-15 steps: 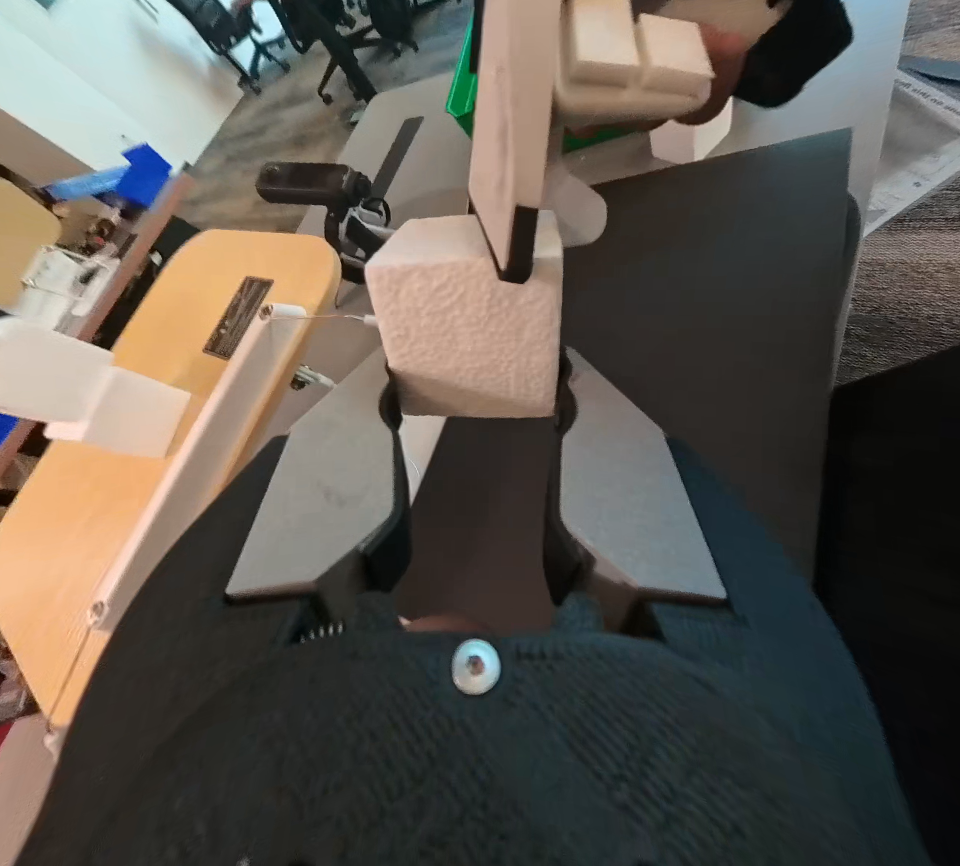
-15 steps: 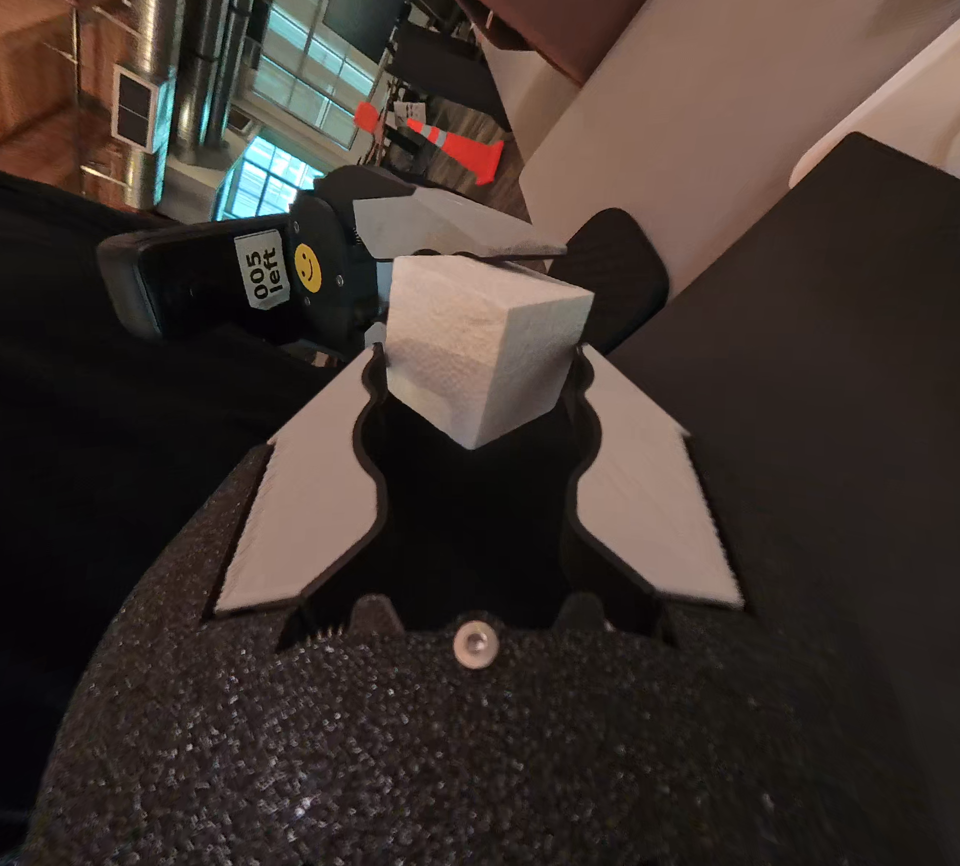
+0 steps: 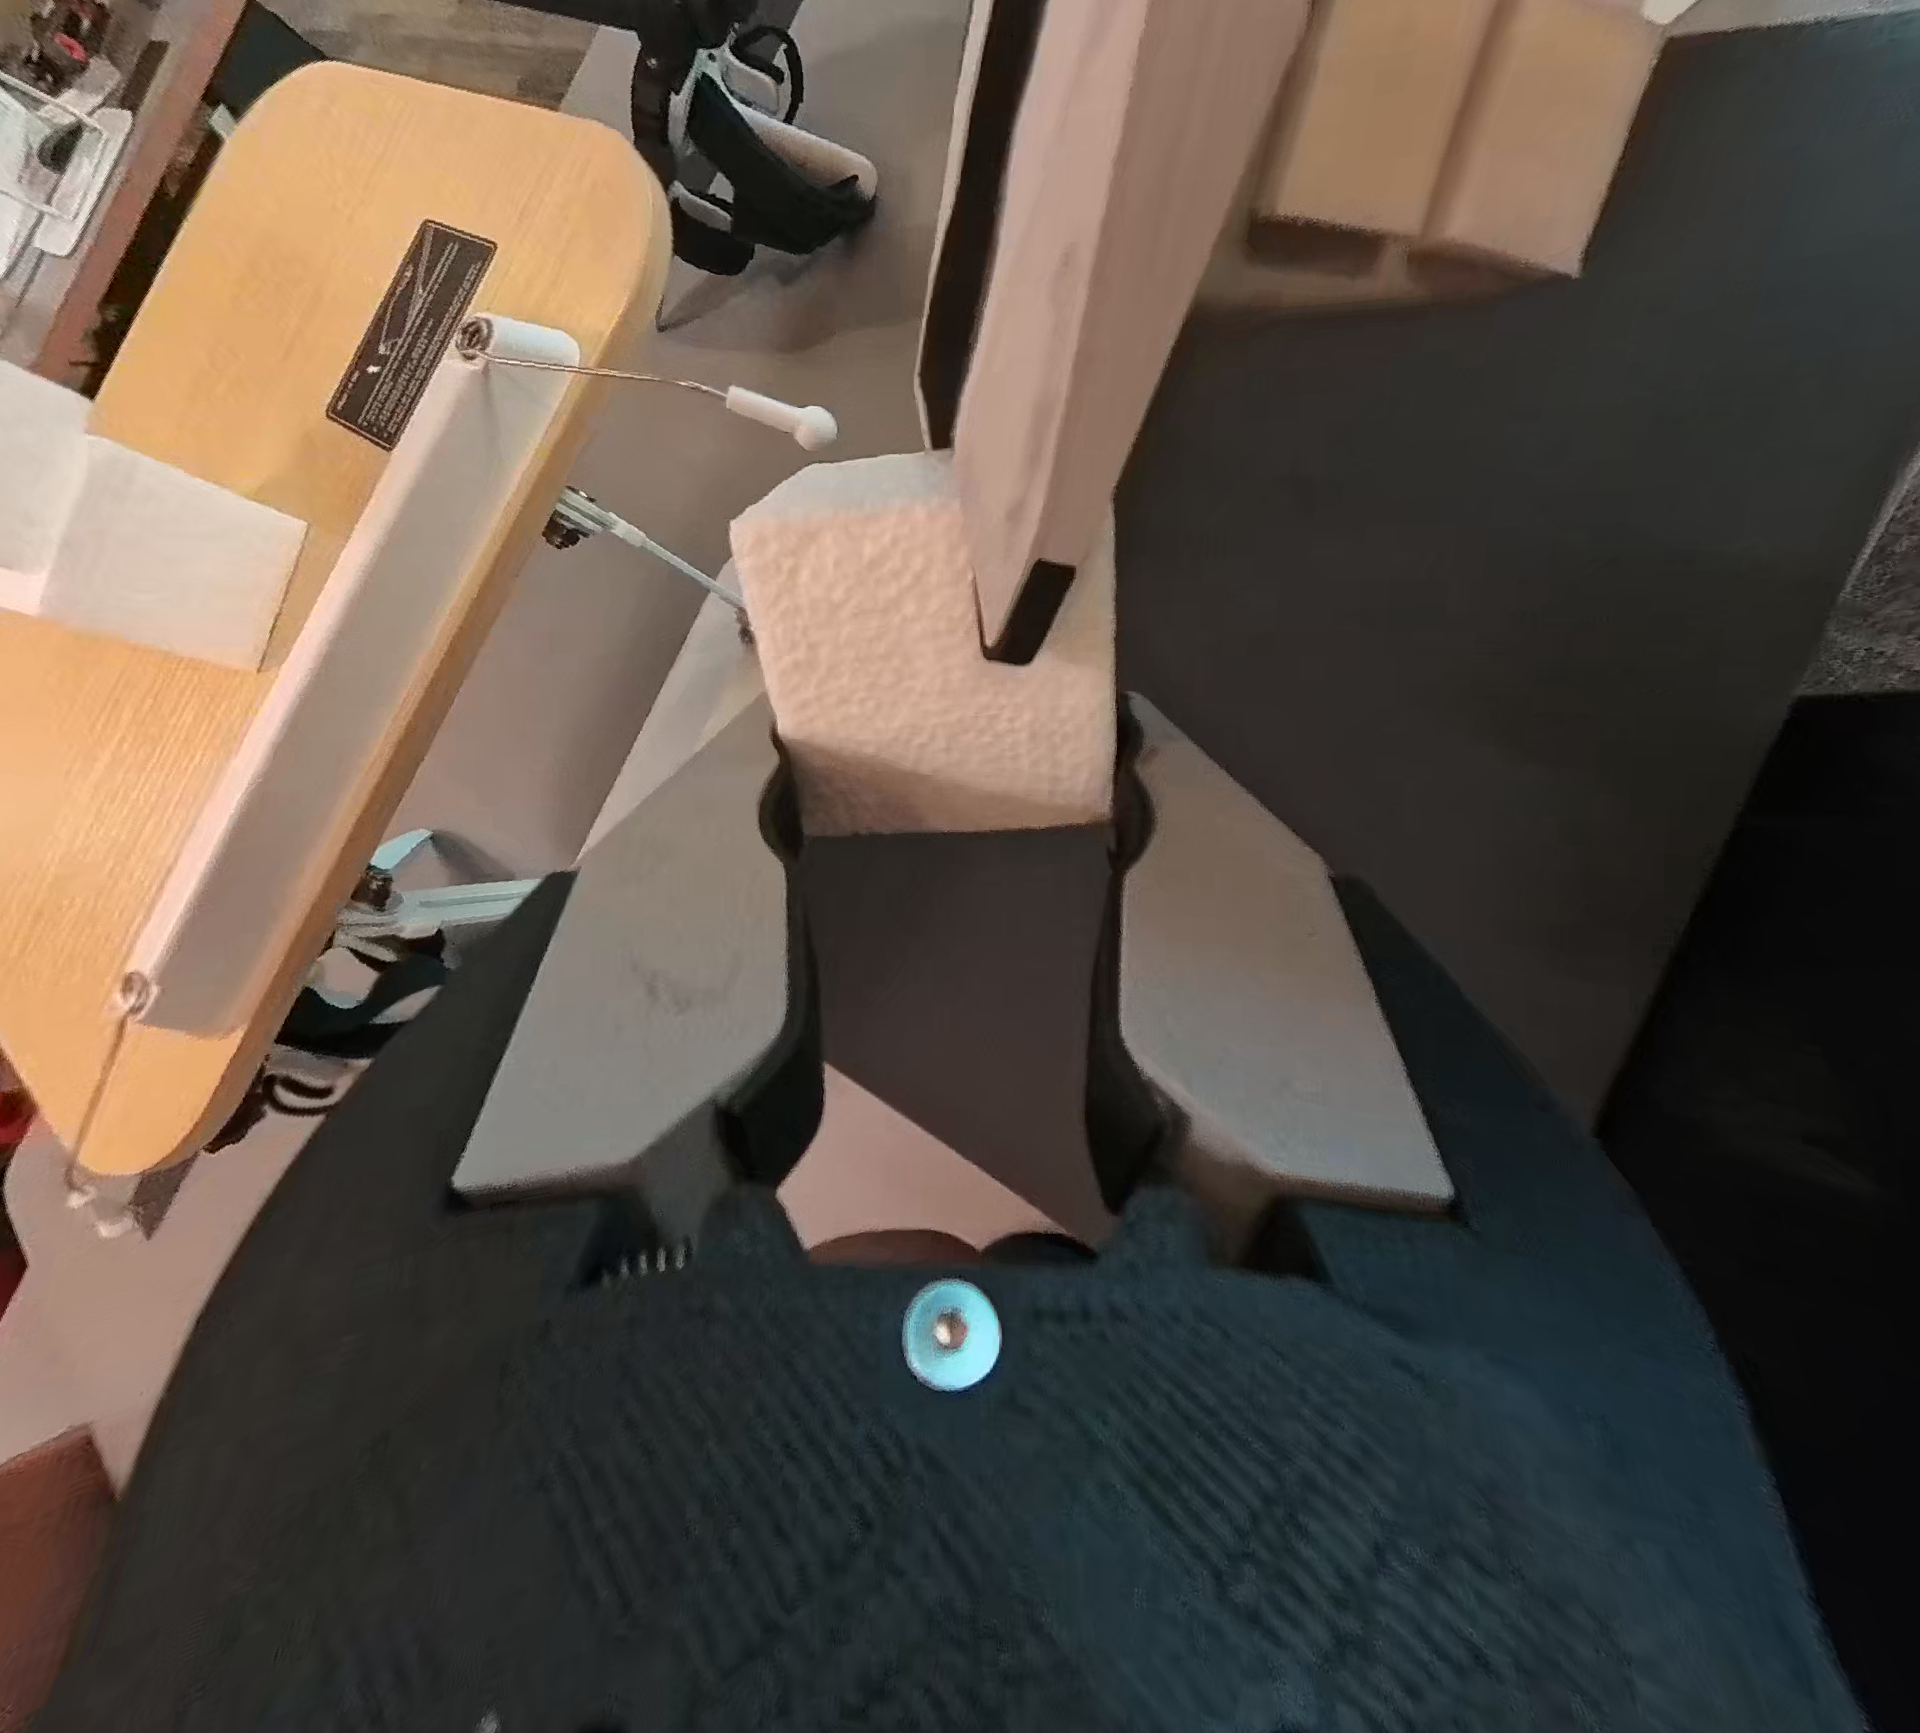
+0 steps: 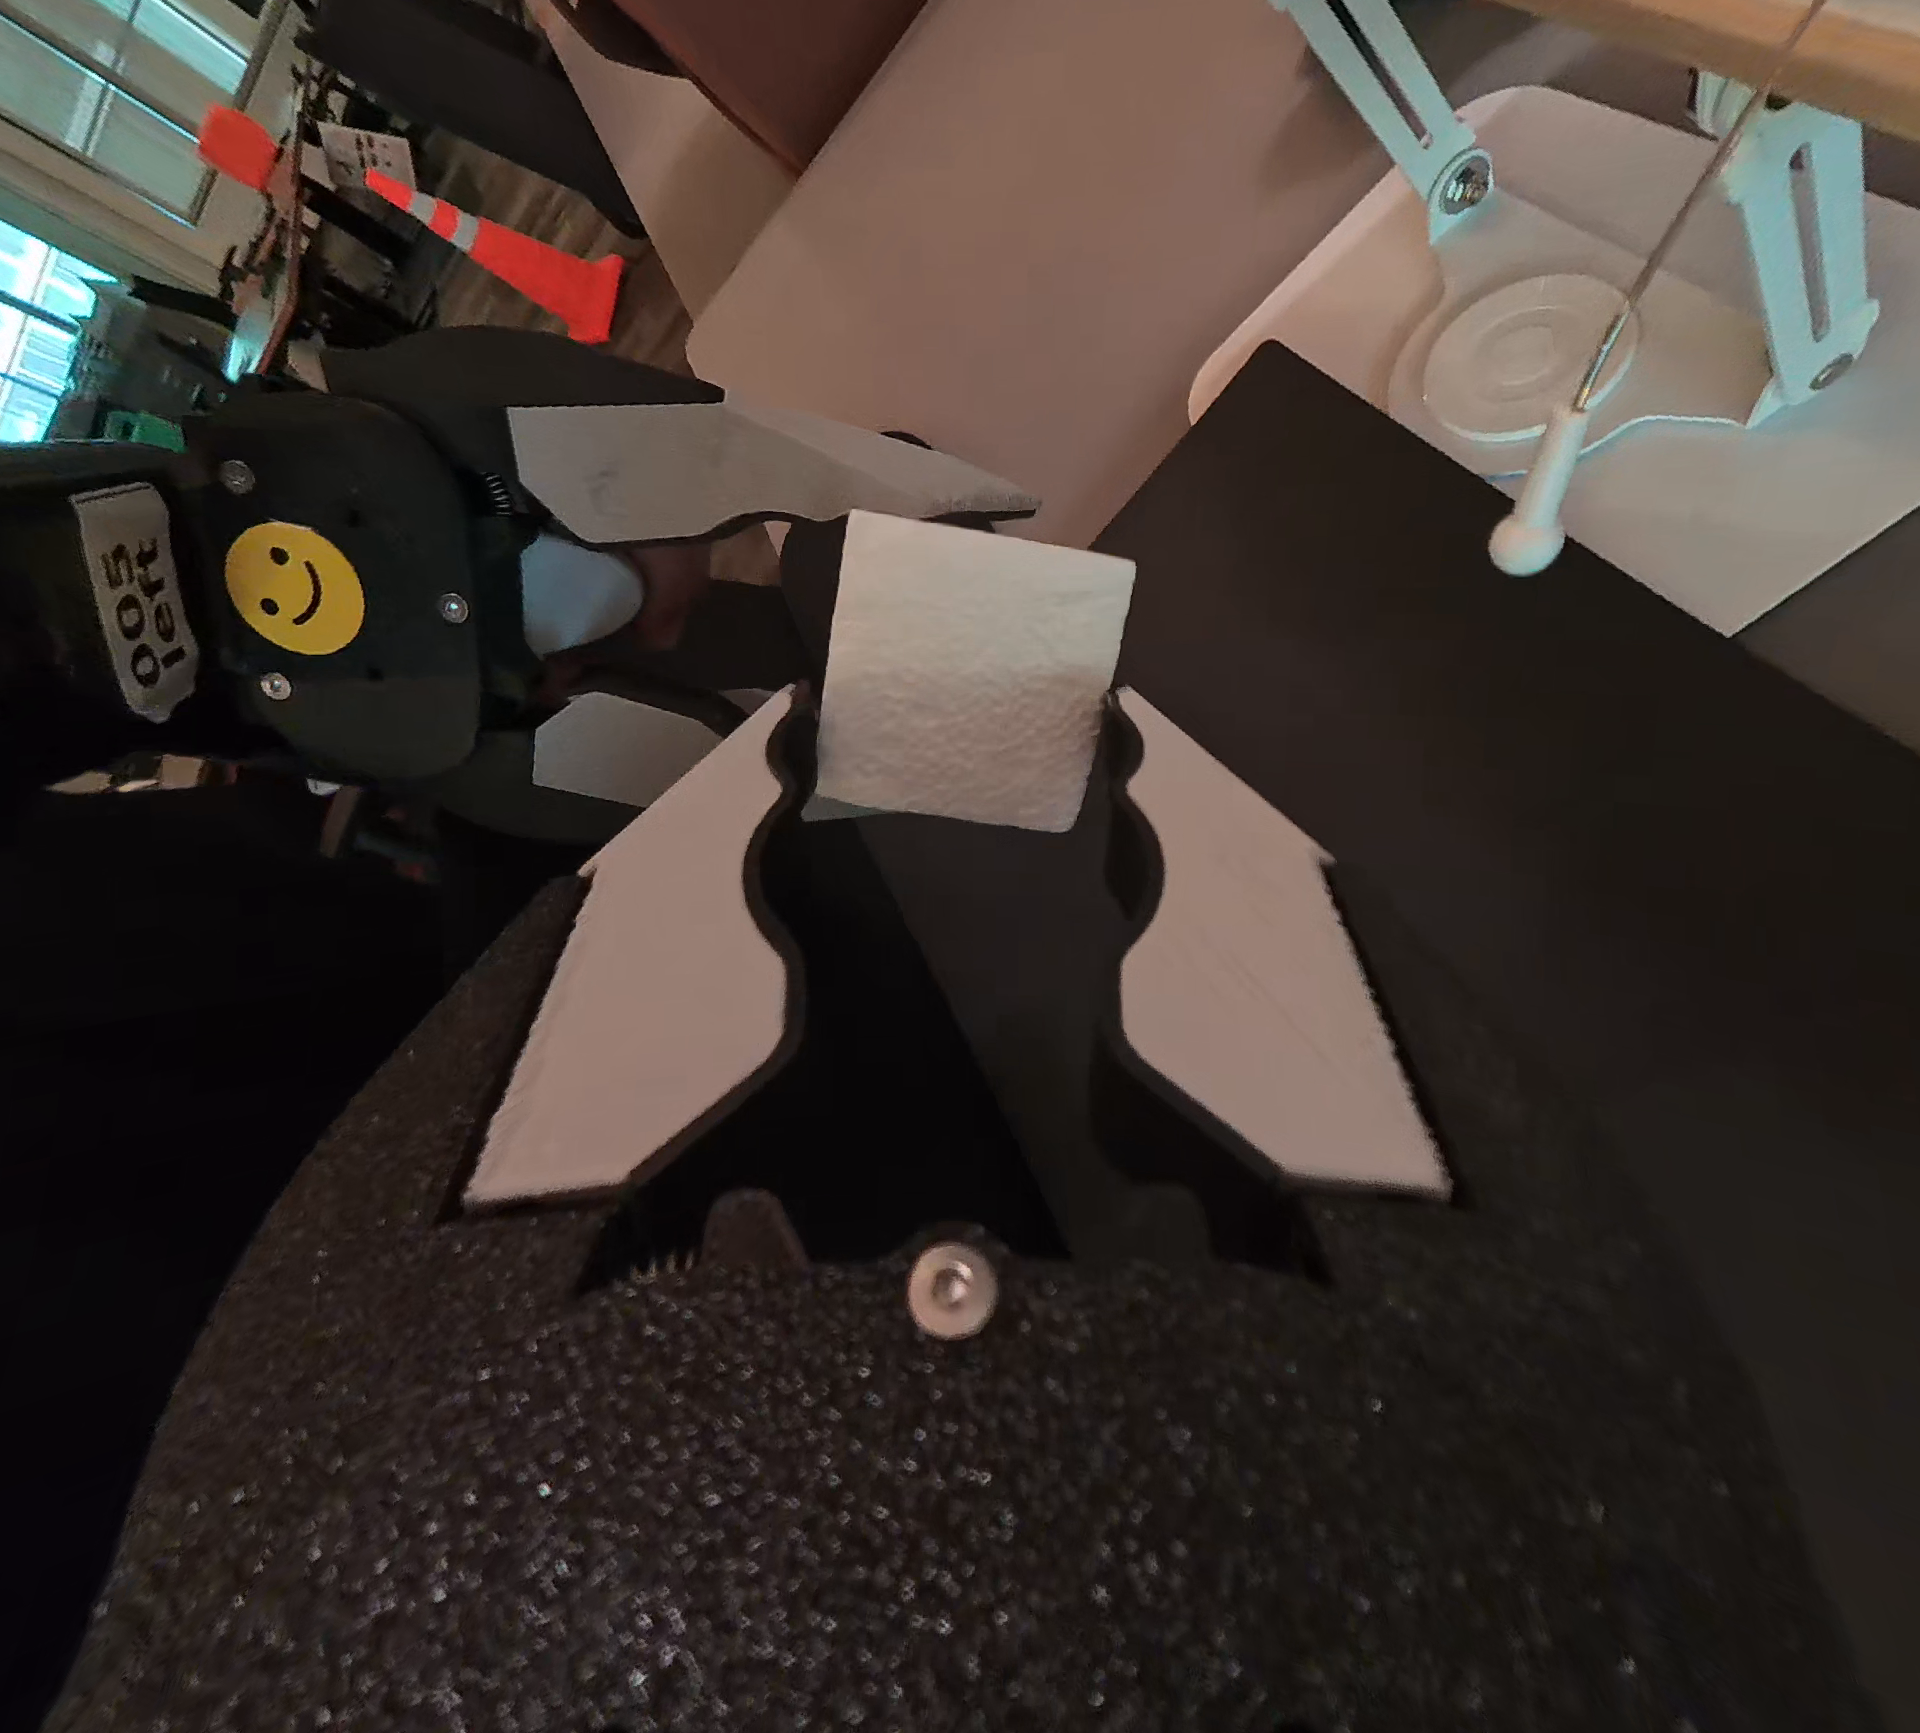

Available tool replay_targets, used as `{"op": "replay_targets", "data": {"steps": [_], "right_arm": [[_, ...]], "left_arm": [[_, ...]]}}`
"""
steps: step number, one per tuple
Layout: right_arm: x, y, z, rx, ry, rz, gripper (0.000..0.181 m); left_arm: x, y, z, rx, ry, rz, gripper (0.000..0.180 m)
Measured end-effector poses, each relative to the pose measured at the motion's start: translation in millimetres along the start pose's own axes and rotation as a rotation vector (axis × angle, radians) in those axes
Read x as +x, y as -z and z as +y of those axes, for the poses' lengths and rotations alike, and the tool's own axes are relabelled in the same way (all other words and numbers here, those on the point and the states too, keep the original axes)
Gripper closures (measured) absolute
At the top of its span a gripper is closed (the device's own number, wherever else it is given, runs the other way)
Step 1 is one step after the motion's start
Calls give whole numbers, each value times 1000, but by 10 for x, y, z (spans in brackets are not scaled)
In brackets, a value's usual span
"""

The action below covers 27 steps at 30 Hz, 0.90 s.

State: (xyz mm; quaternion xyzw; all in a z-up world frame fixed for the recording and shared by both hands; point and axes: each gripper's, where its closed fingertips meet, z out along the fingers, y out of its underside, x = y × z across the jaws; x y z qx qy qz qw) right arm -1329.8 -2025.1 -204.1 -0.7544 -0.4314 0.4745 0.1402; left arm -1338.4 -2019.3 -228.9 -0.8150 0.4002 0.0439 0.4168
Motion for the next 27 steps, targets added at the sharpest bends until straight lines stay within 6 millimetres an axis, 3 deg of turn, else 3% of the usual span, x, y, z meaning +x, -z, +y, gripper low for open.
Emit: {"op": "replay_targets", "data": {"steps": [4, 7, 10, 14, 17, 20, 23, 27], "right_arm": [[48, 63, -118, 0, 44, 44, 127], [87, 243, -386, -8, 110, 95, 127], [191, 533, -927, -55, 262, 228, 127], [227, 777, -1918, -135, 492, 390, 127], [247, 676, -2522, -238, 581, 446, 127], [355, 459, -2885, -403, 667, 509, 127], [409, 248, -3065, -514, 671, 510, 127], [404, 100, -3134, -617, 645, 488, 127]], "left_arm": [[-52, 46, 72, -16, 53, -5, 116], [-99, 142, 179, -8, 108, -8, 112], [-112, 221, 334, -4, 179, 5, 113], [-103, 211, 519, -1, 245, 7, 116], [-101, 194, 555, 10, 263, 4, 117], [-119, 199, 544, 37, 259, -7, 120], [-105, 202, 547, 56, 257, -5, 122], [-96, 205, 582, 64, 273, -4, 123]]}}
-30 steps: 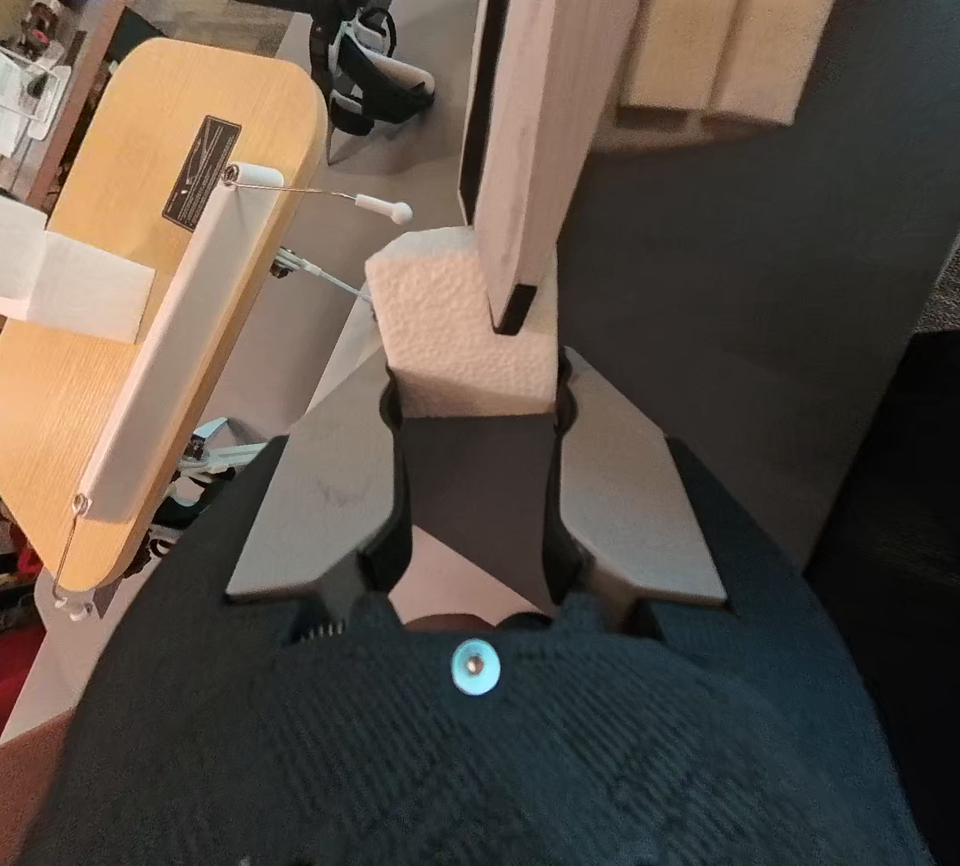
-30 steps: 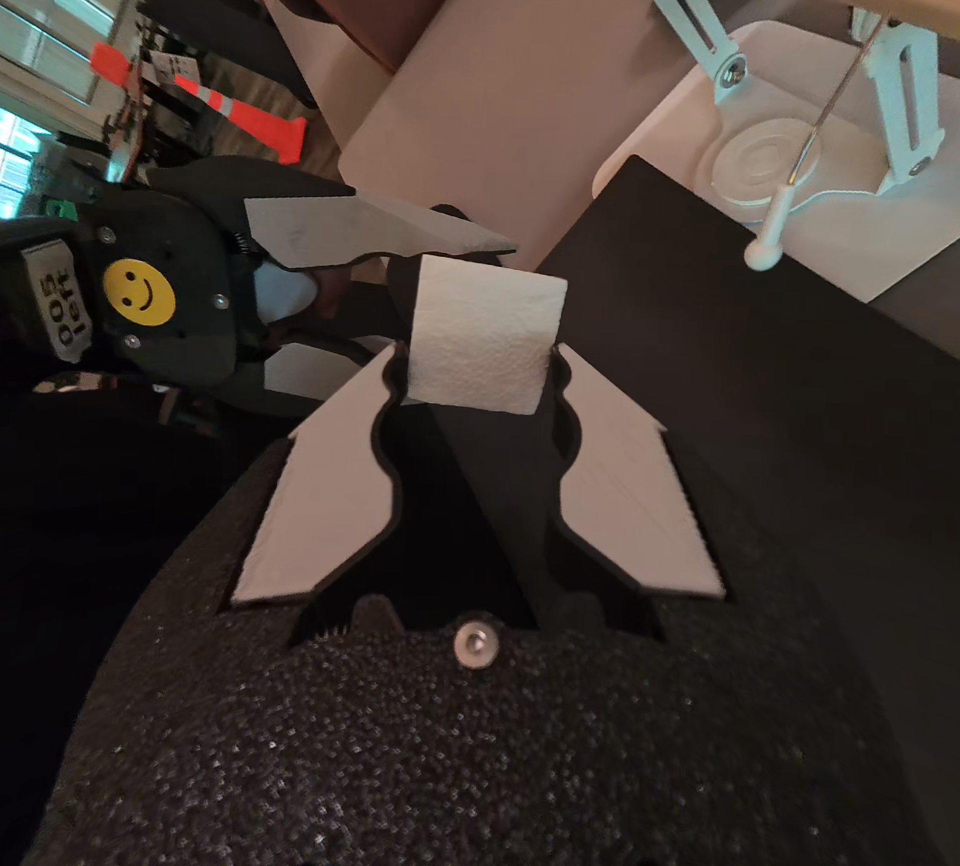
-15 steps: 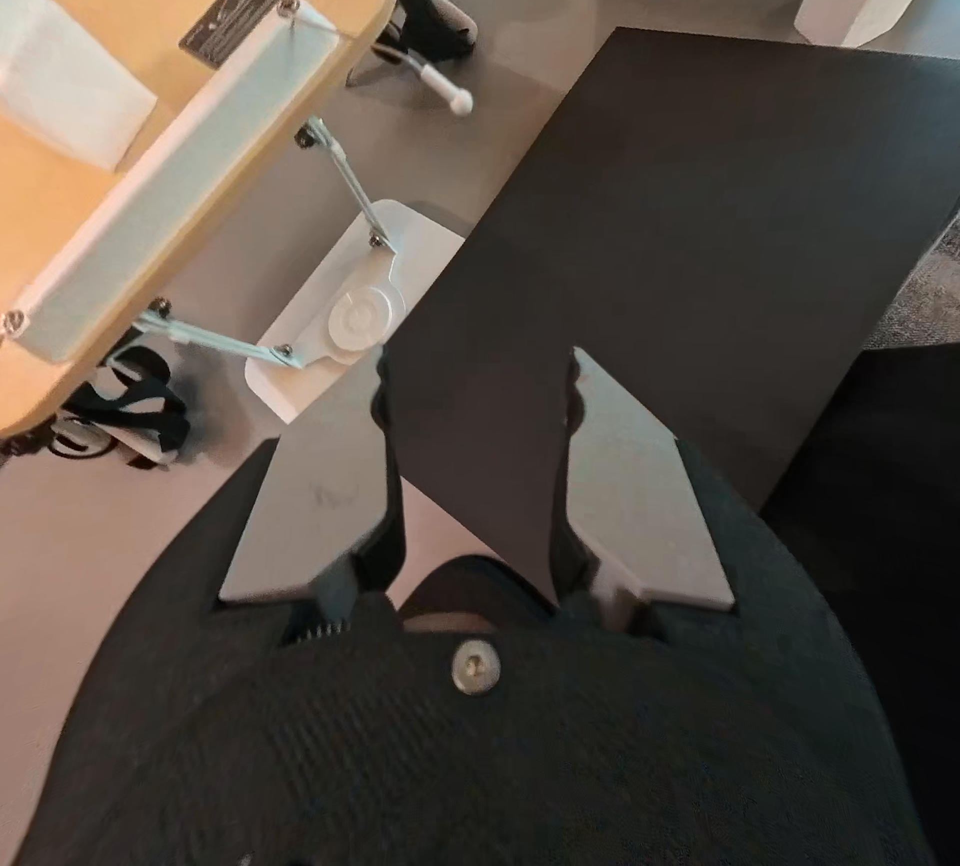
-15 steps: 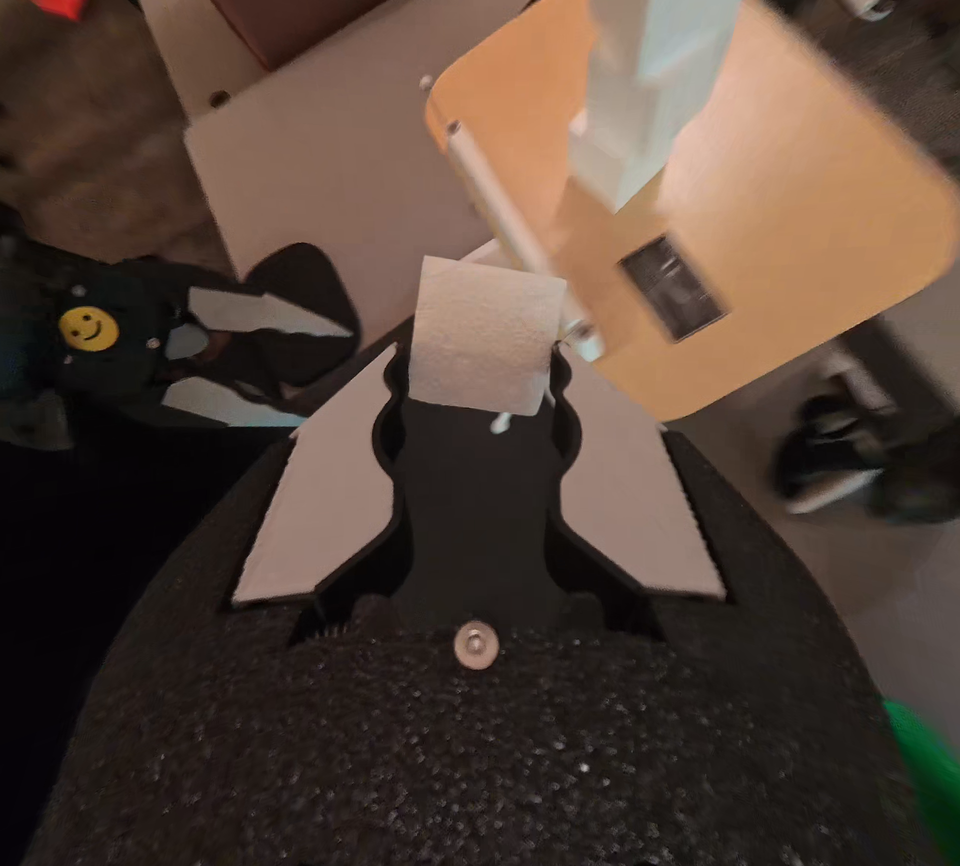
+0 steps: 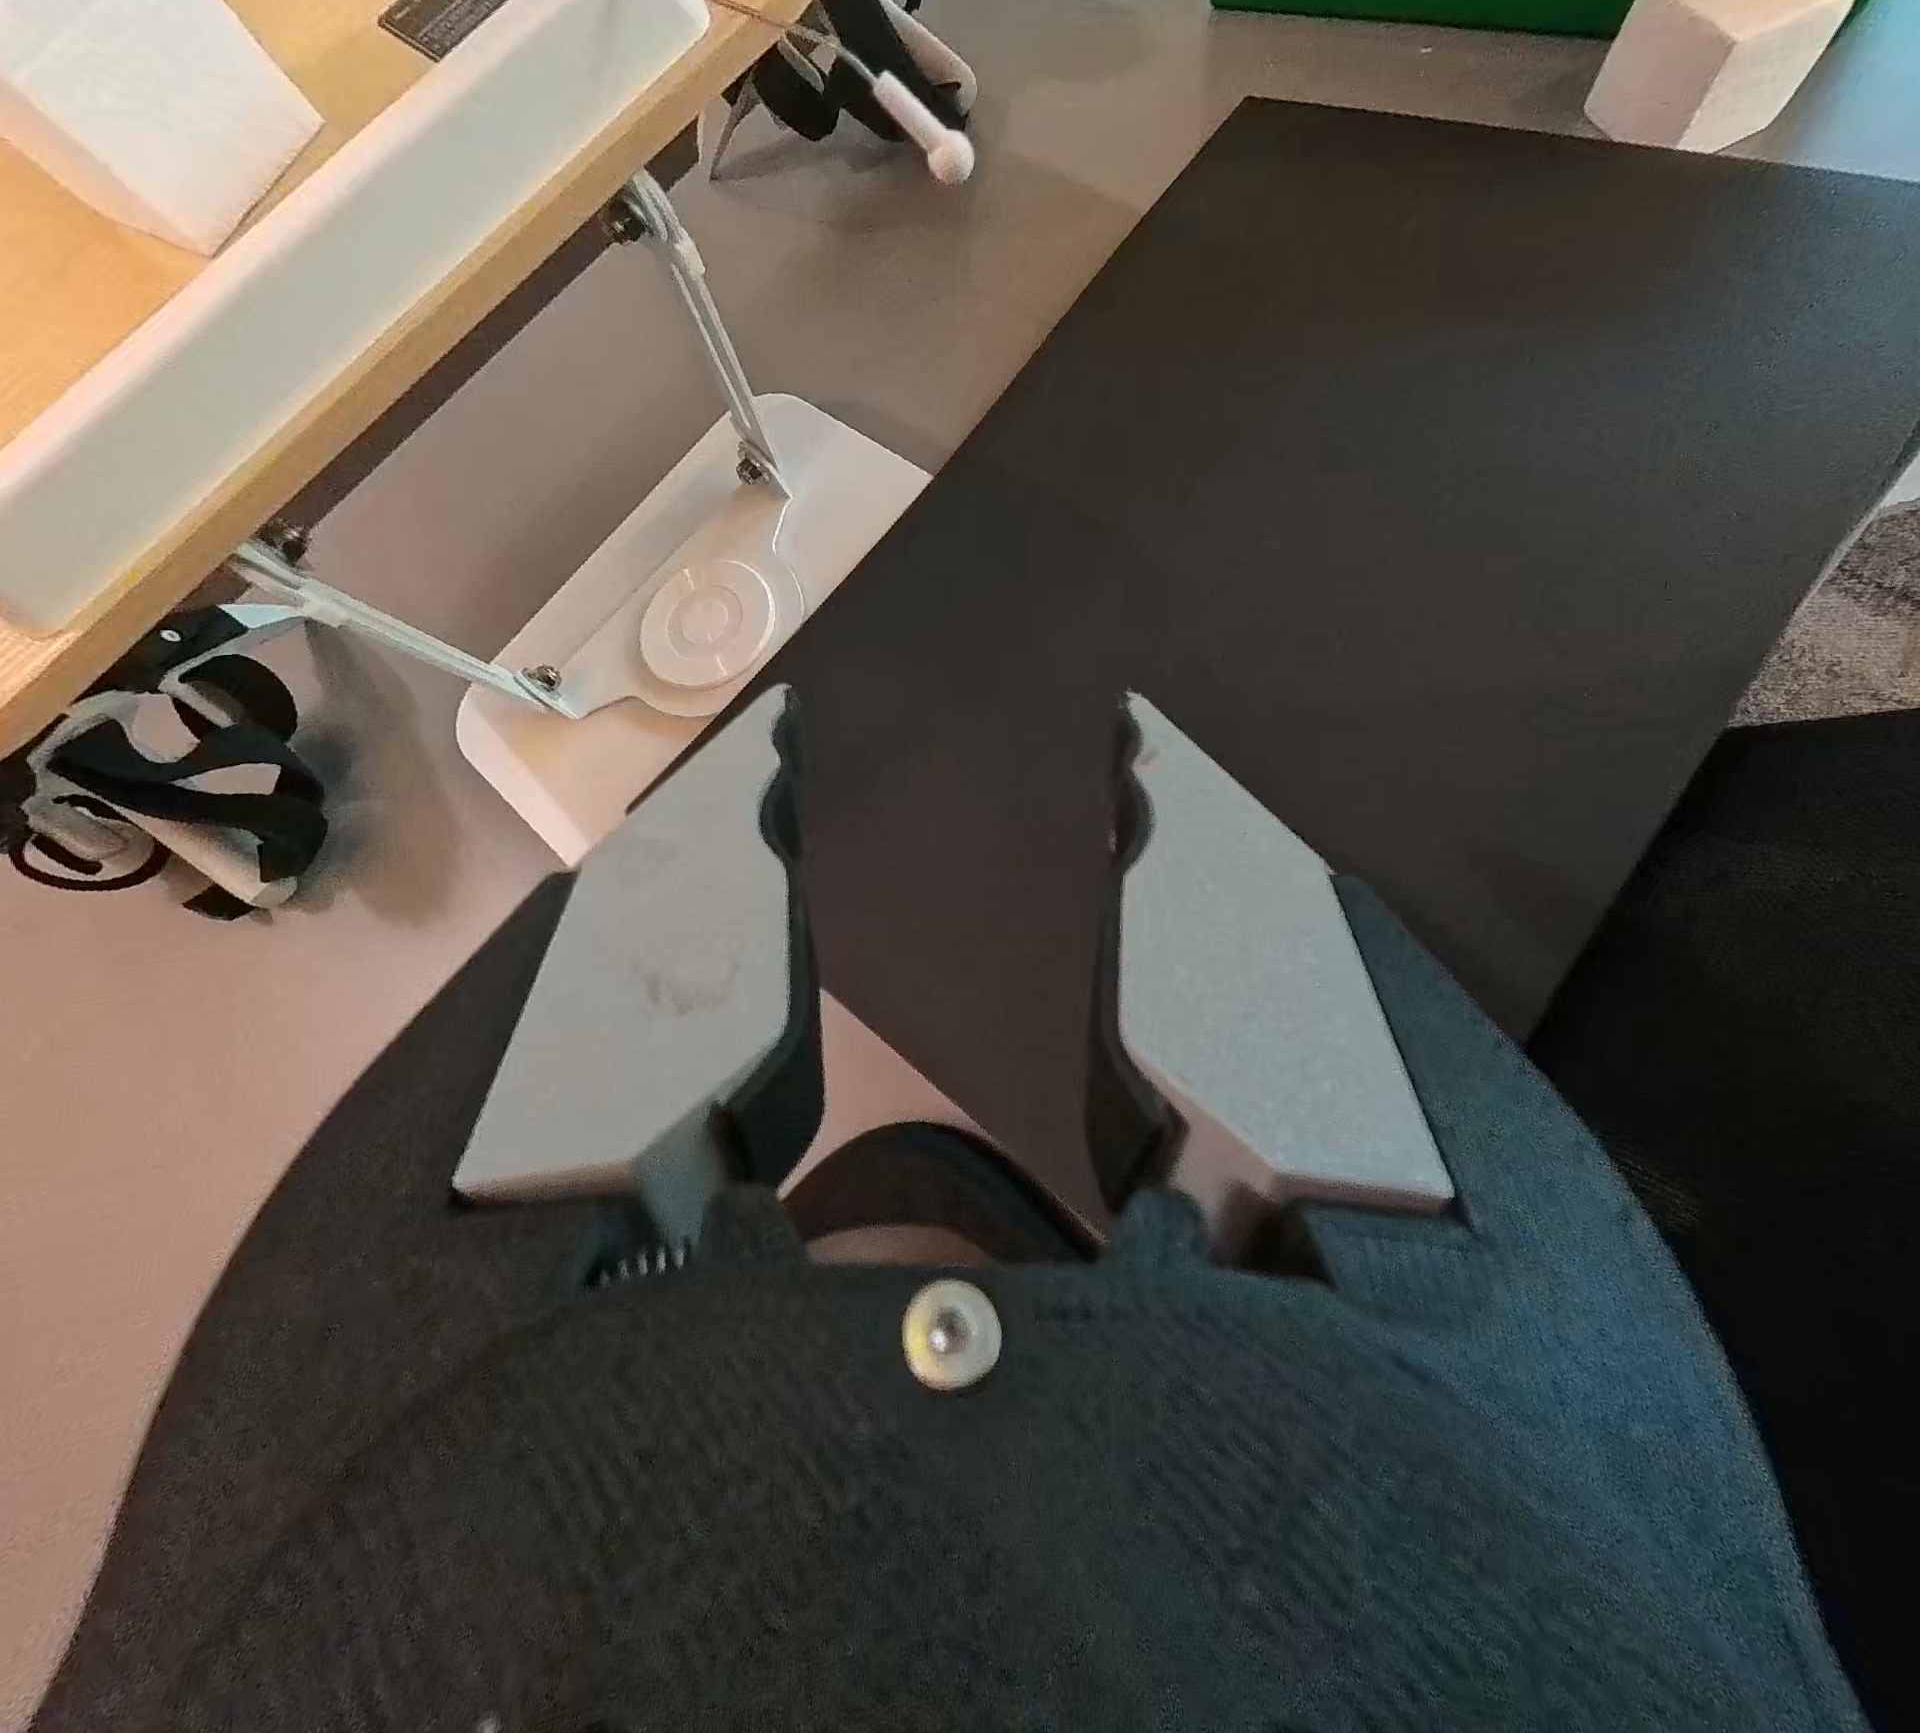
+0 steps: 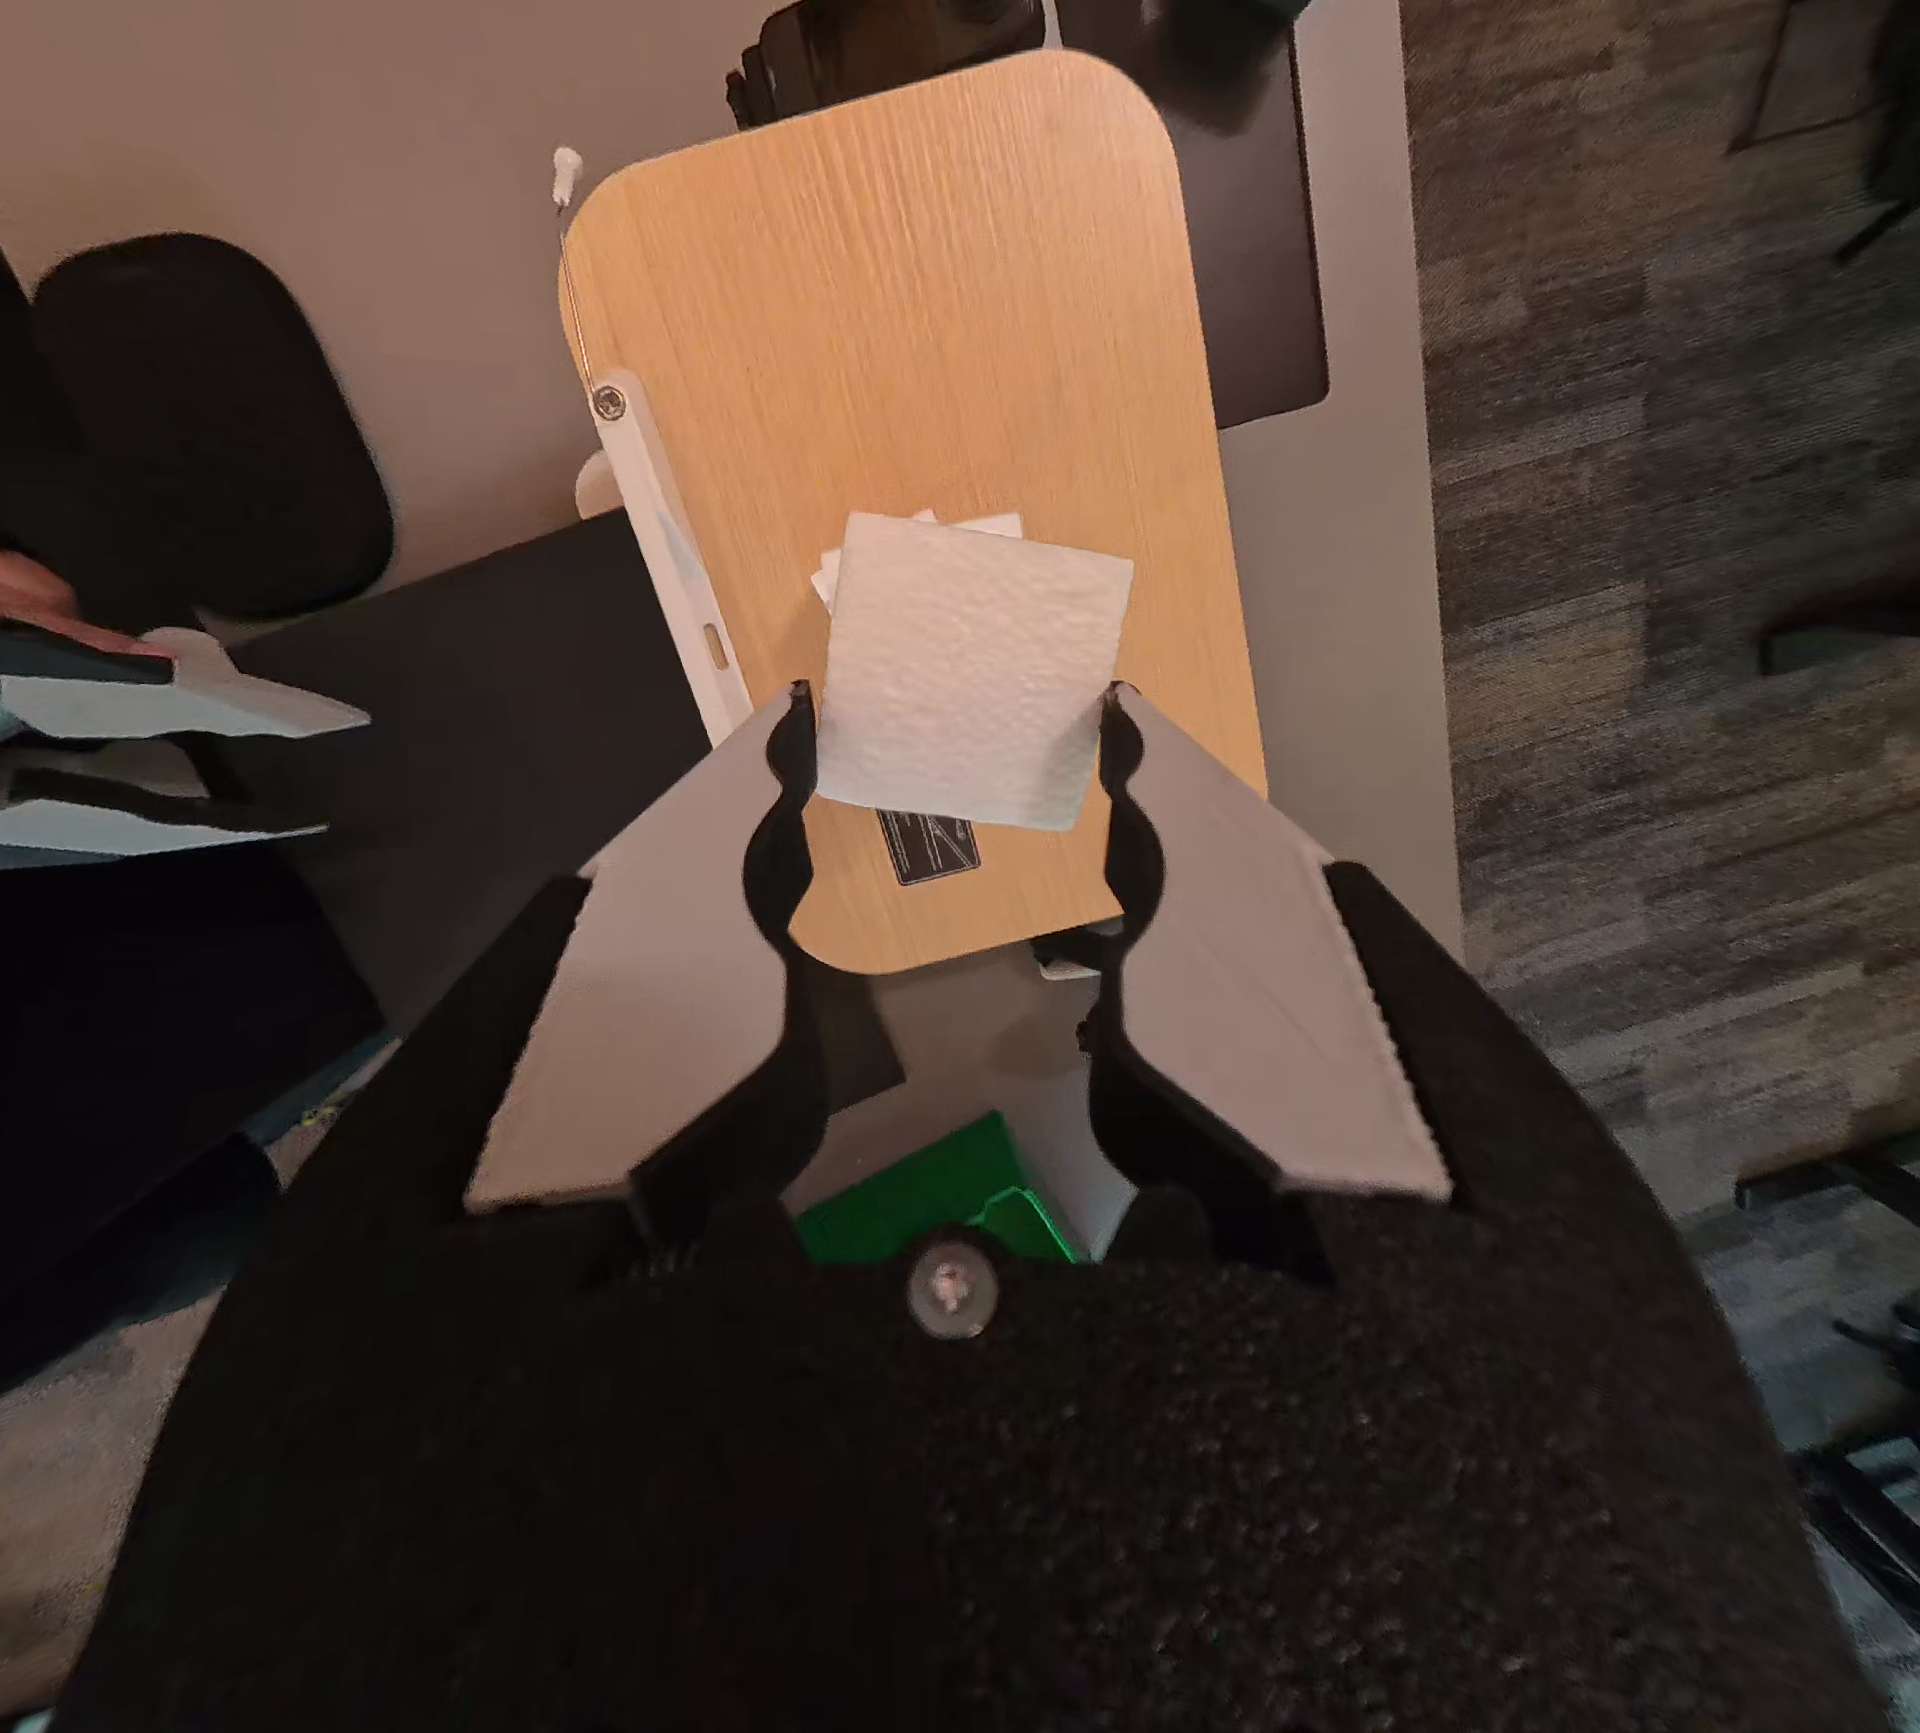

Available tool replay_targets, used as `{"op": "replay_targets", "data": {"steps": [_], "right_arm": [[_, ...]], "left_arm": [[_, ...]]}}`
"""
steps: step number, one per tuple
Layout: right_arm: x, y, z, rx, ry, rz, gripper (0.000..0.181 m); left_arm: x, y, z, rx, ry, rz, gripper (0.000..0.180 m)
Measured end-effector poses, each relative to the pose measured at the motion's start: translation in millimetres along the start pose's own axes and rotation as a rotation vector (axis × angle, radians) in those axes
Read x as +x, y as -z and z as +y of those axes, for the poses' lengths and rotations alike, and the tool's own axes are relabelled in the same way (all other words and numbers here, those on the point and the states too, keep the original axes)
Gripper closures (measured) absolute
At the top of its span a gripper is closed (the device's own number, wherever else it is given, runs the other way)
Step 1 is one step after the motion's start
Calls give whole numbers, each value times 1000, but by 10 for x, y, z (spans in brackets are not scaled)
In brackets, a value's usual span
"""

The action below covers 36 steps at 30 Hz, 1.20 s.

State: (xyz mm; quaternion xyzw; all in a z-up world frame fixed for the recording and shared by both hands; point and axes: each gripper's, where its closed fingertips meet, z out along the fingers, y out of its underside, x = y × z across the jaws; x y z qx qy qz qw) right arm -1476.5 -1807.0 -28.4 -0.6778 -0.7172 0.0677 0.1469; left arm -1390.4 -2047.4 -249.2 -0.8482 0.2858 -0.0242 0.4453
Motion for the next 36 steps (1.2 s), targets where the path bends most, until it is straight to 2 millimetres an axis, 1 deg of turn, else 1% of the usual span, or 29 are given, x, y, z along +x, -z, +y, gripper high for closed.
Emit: {"op": "replay_targets", "data": {"steps": [4, 7, 12, 17, 20, 22, 24, 25, 26, 28, 29, 30, 31, 32, 34, 36], "right_arm": [[-4, -48, -48, -79, 25, -7, 127], [28, -113, -37, -114, 35, 2, 126], [49, -201, -39, -110, 56, 25, 126], [43, -218, -41, -92, 55, 27, 124], [57, -159, -30, -75, 41, 33, 117], [58, -72, -13, -47, 30, 44, 116], [64, 75, 70, -20, 17, 78, 110], [77, 191, 160, -2, 2, 111, 106], [81, 329, 270, 39, -22, 149, 106], [-35, 570, 564, 170, -80, 169, 115], [-121, 619, 796, 217, -106, 171, 119], [-212, 598, 1094, 233, -126, 177, 117], [-330, 500, 1444, 218, -140, 174, 109], [-485, 330, 1835, 169, -156, 155, 105], [-924, -140, 2663, 16, -200, 66, 106], [-1294, -581, 3511, -187, -206, 48, 108]], "left_arm": [[-42, 14, -11, 16, 22, -4, 124], [-73, 7, -14, 18, 37, -2, 124], [-79, -1, 24, 12, 56, 6, 124], [-83, -11, 20, 10, 58, 7, 124], [-83, -20, 33, 4, 60, 8, 124], [-78, -28, 47, 0, 63, 12, 124], [-80, -35, 49, -1, 63, 11, 123], [-84, -37, 45, 2, 64, 10, 123], [-91, -40, 42, 4, 66, 9, 123], [-104, -46, 50, 6, 78, 9, 123], [-104, -48, 62, 5, 87, 12, 123], [-98, -50, 73, 4, 95, 19, 123], [-85, -56, 83, 3, 100, 27, 123], [-72, -67, 93, 0, 101, 34, 123], [-45, -98, 111, -14, 93, 42, 123], [-16, -133, 116, -28, 79, 46, 123]]}}
